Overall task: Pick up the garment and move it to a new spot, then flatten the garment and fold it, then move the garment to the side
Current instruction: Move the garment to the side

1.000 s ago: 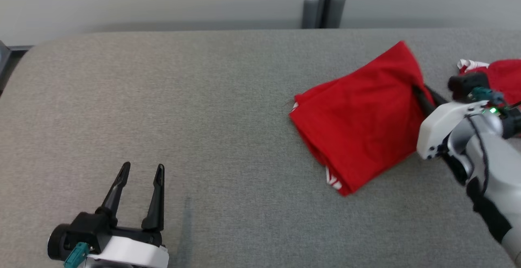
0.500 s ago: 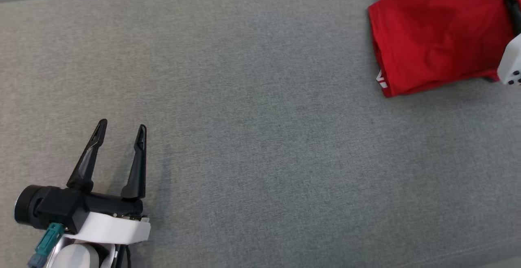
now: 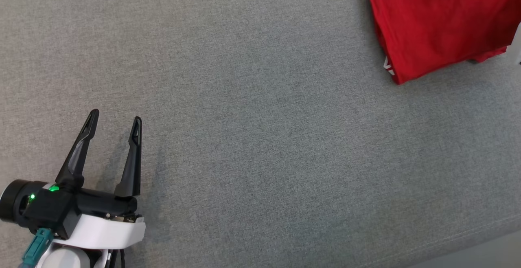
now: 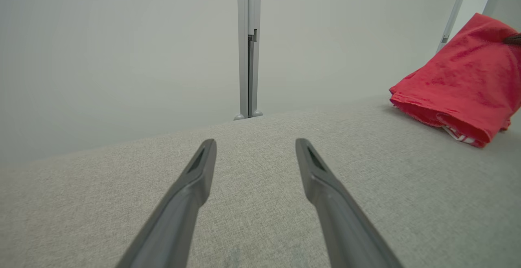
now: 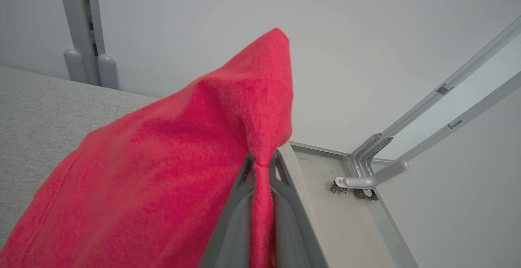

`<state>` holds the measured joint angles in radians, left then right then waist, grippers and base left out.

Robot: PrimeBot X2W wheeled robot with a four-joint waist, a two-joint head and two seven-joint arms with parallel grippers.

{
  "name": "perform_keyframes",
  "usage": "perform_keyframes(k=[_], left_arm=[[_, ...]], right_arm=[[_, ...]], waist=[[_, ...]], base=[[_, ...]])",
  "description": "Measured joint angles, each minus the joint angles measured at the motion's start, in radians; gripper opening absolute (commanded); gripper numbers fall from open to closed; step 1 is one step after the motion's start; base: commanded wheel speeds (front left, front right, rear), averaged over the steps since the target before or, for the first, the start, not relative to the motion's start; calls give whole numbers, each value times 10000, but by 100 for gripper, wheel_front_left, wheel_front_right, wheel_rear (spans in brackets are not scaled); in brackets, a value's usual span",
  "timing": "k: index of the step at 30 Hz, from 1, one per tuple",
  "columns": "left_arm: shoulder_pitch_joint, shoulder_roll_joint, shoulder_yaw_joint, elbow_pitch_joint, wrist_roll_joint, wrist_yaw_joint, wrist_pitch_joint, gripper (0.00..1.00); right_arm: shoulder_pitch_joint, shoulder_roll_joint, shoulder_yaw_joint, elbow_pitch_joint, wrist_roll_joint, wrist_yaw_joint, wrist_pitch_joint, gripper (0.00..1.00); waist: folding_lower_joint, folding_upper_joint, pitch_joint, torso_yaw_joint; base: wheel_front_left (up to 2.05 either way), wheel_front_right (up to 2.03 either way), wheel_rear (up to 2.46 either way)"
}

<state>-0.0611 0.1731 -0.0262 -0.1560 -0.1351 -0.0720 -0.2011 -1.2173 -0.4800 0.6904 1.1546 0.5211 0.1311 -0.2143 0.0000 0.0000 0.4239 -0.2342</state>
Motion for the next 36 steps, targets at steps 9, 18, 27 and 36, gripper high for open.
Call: perform_keyframes(k=[9,18,27,36], left_arm=[[164,6,38,-81,-81,127,35,100],[331,-4,82,-23,-199,270,-82,100],[609,-213,182,523,-487,385,-362,100],[1280,-349,284,1331,-738,393,-510,100]], right_arm=[[-270,190,98,564,-242,0,-276,0],[-330,127,58,631,-270,0,-428,100],[536,27,-481,-986,-301,-2,-470,100],[2991,472,-2061,-3252,-696,-2,-474,100]], waist=[[0,0,108,-23],[0,0,-33,-56],[0,0,-812,196],[0,0,-2274,604]], base=[[0,0,0],[0,0,0],[0,0,0],[0,0,0]])
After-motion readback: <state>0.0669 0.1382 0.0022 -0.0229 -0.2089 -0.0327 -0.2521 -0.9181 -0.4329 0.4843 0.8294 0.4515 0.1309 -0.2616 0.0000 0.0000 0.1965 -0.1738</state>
